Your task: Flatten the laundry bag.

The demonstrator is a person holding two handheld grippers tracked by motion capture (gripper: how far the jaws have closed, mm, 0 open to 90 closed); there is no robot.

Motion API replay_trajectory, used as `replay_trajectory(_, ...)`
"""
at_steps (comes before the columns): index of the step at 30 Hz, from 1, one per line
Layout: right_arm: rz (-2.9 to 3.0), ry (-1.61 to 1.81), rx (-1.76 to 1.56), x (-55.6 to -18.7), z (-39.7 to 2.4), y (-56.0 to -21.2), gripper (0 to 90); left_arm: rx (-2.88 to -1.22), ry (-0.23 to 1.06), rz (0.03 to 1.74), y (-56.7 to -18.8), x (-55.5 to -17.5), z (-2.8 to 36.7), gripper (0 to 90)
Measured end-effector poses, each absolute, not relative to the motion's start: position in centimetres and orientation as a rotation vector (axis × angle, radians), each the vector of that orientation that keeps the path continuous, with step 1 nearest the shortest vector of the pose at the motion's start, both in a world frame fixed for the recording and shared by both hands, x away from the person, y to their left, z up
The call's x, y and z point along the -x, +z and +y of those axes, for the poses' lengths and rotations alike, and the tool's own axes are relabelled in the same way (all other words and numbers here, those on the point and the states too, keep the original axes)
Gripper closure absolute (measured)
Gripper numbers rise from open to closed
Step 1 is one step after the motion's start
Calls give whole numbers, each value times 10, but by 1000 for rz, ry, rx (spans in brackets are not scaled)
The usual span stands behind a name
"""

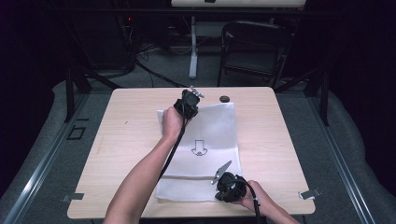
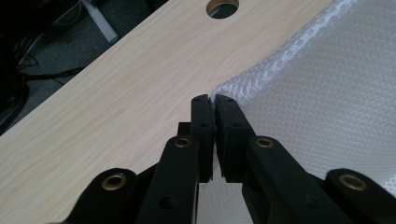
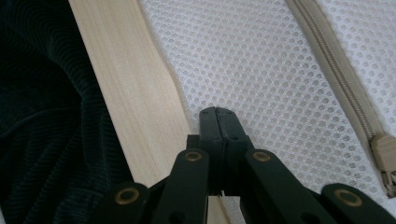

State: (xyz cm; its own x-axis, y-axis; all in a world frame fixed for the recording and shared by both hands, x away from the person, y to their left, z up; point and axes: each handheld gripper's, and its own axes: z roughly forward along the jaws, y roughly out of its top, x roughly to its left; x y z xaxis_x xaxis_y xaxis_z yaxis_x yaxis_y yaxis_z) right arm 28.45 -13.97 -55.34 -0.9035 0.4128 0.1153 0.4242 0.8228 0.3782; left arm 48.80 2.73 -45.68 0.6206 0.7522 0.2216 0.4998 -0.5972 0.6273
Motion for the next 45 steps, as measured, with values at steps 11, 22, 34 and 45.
replay_trajectory(11, -2967, -629, 685, -285, -140, -553, 873, -2295, 650, 999, -450, -490, 33, 548)
replay_trajectory(22, -2913, -770, 776, -289, -154, -533, 345, -2274, 496, 947, -443, -468, 49, 169)
replay_trajectory(34, -2955, -829, 940, -301, -186, -516, 65, -2309, 398, 842, -458, -422, 60, 106)
replay_trajectory(45, -2953, -877, 1038, -309, -206, -514, 15, -2354, 346, 782, -477, -375, 71, 39)
